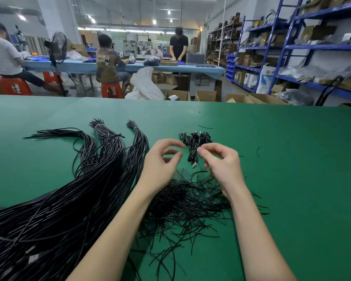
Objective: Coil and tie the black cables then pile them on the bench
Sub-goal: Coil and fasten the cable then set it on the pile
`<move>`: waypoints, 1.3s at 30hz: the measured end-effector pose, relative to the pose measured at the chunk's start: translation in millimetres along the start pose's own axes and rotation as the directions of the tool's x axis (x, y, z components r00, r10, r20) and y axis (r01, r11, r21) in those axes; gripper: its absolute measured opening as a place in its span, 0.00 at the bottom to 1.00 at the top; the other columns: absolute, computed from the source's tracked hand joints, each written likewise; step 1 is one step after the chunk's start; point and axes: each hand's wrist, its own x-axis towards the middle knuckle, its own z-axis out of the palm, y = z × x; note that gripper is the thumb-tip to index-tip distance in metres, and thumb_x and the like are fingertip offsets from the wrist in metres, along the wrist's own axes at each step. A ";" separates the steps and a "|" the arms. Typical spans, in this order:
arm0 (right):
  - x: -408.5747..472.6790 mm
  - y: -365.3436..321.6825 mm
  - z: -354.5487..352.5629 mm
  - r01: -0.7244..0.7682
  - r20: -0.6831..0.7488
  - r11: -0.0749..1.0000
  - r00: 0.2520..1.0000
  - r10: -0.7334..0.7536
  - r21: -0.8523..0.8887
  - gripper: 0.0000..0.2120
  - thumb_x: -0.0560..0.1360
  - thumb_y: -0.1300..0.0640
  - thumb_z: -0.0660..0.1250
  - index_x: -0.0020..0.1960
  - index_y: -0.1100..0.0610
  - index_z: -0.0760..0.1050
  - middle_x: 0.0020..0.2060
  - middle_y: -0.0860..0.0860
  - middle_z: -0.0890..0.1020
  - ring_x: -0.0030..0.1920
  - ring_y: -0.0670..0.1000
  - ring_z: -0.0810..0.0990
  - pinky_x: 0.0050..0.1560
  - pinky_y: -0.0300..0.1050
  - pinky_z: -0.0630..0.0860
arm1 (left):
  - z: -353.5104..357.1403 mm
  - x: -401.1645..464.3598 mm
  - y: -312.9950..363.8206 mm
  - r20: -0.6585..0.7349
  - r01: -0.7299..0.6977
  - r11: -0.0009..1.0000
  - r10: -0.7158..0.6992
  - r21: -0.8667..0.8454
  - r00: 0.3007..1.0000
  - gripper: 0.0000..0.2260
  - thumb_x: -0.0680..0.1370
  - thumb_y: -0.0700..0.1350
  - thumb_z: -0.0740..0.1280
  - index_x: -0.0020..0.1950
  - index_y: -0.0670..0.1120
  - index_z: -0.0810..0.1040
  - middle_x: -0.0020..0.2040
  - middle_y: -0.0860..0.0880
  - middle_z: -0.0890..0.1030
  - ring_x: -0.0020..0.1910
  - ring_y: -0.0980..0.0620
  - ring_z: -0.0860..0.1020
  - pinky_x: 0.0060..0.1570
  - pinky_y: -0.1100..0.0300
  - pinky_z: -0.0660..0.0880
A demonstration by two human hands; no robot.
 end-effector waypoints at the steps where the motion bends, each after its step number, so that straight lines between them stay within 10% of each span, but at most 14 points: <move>1: -0.1 0.6 1.5 0.097 -0.018 0.994 0.995 -0.098 -0.056 0.06 0.76 0.57 0.75 0.41 0.49 0.84 0.31 0.44 0.83 0.29 0.46 0.75 0.30 0.35 0.72 | -3.0 2.1 0.8 0.080 0.203 0.971 -0.194 -0.128 0.978 0.03 0.79 0.45 0.71 0.52 0.50 0.84 0.53 0.53 0.85 0.46 0.57 0.81 0.45 0.65 0.75; 4: -2.2 2.8 4.5 0.298 0.032 0.934 0.954 -0.298 -0.197 0.07 0.76 0.56 0.75 0.42 0.46 0.83 0.37 0.41 0.85 0.33 0.47 0.77 0.37 0.36 0.76 | -8.5 4.4 -2.1 0.309 0.500 0.808 -0.411 -0.312 0.858 0.14 0.75 0.53 0.73 0.53 0.45 0.85 0.48 0.53 0.86 0.37 0.58 0.75 0.40 0.66 0.72; 16: -4.5 -13.2 6.0 0.214 0.077 0.893 0.977 -0.200 -0.395 0.04 0.72 0.56 0.77 0.38 0.50 0.86 0.26 0.35 0.80 0.30 0.35 0.78 0.33 0.23 0.69 | -3.1 1.8 2.2 0.288 0.462 0.770 -0.366 -0.440 0.885 0.13 0.72 0.34 0.75 0.56 0.41 0.84 0.52 0.44 0.87 0.53 0.49 0.85 0.50 0.64 0.80; 21: -1.8 -9.0 8.7 -0.116 0.018 0.981 0.993 0.120 -0.153 0.06 0.71 0.61 0.75 0.36 0.55 0.86 0.28 0.46 0.83 0.28 0.43 0.77 0.35 0.35 0.75 | 0.3 -3.2 1.4 0.048 0.001 1.000 0.000 -0.023 0.999 0.10 0.72 0.35 0.77 0.50 0.47 0.88 0.44 0.53 0.87 0.46 0.57 0.85 0.49 0.66 0.79; 24: -0.1 -4.5 2.3 -0.424 0.188 0.866 0.904 0.385 0.264 0.06 0.74 0.70 0.70 0.41 0.64 0.83 0.29 0.52 0.81 0.26 0.43 0.75 0.27 0.33 0.73 | -0.1 -2.1 -1.2 0.073 -0.433 0.862 0.430 0.262 0.900 0.11 0.73 0.33 0.75 0.50 0.47 0.88 0.47 0.54 0.86 0.47 0.61 0.83 0.54 0.67 0.77; 26: -3.4 3.6 -1.2 -0.431 0.227 0.848 0.899 0.374 0.309 0.04 0.76 0.67 0.70 0.47 0.64 0.84 0.32 0.50 0.82 0.29 0.42 0.76 0.27 0.32 0.72 | 0.0 -1.7 -3.2 0.129 -0.481 0.832 0.464 0.276 0.877 0.10 0.73 0.34 0.75 0.51 0.46 0.88 0.49 0.53 0.86 0.49 0.61 0.82 0.54 0.68 0.77; 29: -8.3 15.9 0.6 -0.072 0.014 0.997 0.997 0.072 0.039 0.04 0.77 0.60 0.74 0.44 0.53 0.85 0.35 0.46 0.85 0.34 0.44 0.79 0.33 0.37 0.76 | 2.1 -0.5 -2.8 0.094 -0.093 0.992 0.086 0.082 0.992 0.10 0.76 0.37 0.73 0.55 0.48 0.86 0.54 0.53 0.84 0.51 0.58 0.83 0.51 0.65 0.78; 32: -15.8 22.4 5.3 0.257 -0.038 0.953 0.963 -0.266 -0.158 0.07 0.76 0.59 0.75 0.44 0.47 0.83 0.40 0.41 0.84 0.40 0.45 0.81 0.34 0.40 0.78 | 1.2 1.0 0.9 0.282 0.463 0.817 -0.380 -0.343 0.881 0.11 0.78 0.43 0.71 0.59 0.41 0.81 0.52 0.47 0.83 0.43 0.54 0.83 0.41 0.65 0.77; 39: -28.0 32.8 5.0 0.347 0.012 0.920 0.936 -0.350 -0.185 0.04 0.76 0.57 0.76 0.45 0.49 0.84 0.43 0.40 0.84 0.39 0.44 0.80 0.28 0.31 0.68 | -3.4 -0.5 -1.1 0.359 0.487 0.810 -0.370 -0.327 0.857 0.11 0.74 0.40 0.75 0.53 0.36 0.84 0.38 0.49 0.82 0.32 0.58 0.75 0.35 0.69 0.72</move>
